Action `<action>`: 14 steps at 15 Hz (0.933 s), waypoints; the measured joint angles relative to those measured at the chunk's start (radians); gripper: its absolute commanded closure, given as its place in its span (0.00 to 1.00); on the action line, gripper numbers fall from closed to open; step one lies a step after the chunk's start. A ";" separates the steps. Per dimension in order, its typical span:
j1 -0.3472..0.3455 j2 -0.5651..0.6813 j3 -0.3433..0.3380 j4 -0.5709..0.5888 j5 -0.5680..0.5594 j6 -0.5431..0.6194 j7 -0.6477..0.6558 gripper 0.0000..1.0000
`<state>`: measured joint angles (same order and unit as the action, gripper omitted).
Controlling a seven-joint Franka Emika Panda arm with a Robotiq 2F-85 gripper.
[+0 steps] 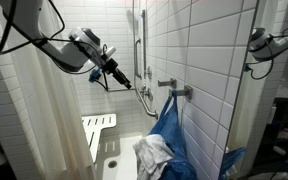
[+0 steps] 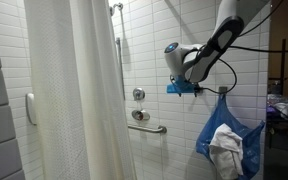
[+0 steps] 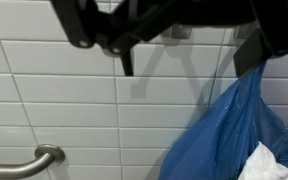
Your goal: Take the towel out of the plastic and hang it on the left hook.
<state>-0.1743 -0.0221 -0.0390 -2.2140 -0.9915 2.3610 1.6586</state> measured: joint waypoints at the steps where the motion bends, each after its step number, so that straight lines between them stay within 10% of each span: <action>1: 0.008 0.008 0.000 0.001 0.000 -0.024 0.002 0.00; 14: 0.038 0.187 -0.024 0.115 0.017 -0.214 0.040 0.00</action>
<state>-0.1361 0.1650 -0.0628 -2.0992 -0.9748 2.1472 1.6987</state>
